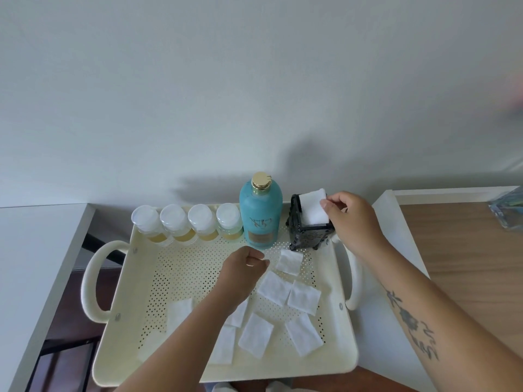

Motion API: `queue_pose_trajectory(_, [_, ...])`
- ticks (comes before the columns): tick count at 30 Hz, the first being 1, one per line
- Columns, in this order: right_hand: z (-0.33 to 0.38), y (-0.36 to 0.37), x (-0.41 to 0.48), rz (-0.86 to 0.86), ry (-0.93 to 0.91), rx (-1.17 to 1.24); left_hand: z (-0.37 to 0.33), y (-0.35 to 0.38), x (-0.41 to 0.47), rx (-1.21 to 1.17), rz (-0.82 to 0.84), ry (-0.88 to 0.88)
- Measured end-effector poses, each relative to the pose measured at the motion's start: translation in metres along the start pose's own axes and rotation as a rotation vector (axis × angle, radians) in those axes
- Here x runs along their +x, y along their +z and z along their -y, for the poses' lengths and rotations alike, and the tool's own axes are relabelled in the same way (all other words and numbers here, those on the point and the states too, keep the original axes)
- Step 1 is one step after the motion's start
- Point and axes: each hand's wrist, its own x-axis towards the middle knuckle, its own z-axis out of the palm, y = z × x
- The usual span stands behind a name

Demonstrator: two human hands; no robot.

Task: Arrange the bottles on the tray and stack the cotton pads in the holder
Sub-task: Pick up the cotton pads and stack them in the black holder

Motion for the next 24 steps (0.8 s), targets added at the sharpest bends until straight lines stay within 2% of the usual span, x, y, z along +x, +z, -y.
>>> queue_pose_trajectory(5, [-0.001, 0.008, 0.004, 0.021, 0.064, -0.026, 0.015, 0.007, 0.007, 0.155, 0.000, 0.026])
queue_pose_trajectory(9, [-0.005, 0.011, 0.004, 0.029, 0.025, -0.184, 0.020, 0.013, 0.007, 0.286, 0.035, 0.063])
queue_pose_trajectory(11, [-0.006, 0.010, 0.001, -0.033, -0.048, -0.229, 0.020, 0.016, 0.007, 0.337, 0.032, 0.091])
queue_pose_trajectory(13, [-0.006, 0.008, -0.003, -0.156, -0.190, -0.232, 0.019, 0.017, 0.007, 0.379, 0.023, 0.118])
queue_pose_trajectory(15, [-0.007, 0.006, -0.008, -0.206, -0.332, -0.273, 0.019, 0.018, 0.008, 0.408, 0.027, 0.137])
queue_pose_trajectory(19, [-0.015, 0.008, -0.015, -0.116, -0.462, -0.441, 0.020, 0.020, 0.010, 0.437, 0.038, 0.145])
queue_pose_trajectory(24, [-0.027, 0.012, -0.021, -0.036, -0.445, -0.577, 0.022, 0.023, 0.011, 0.467, 0.051, 0.123])
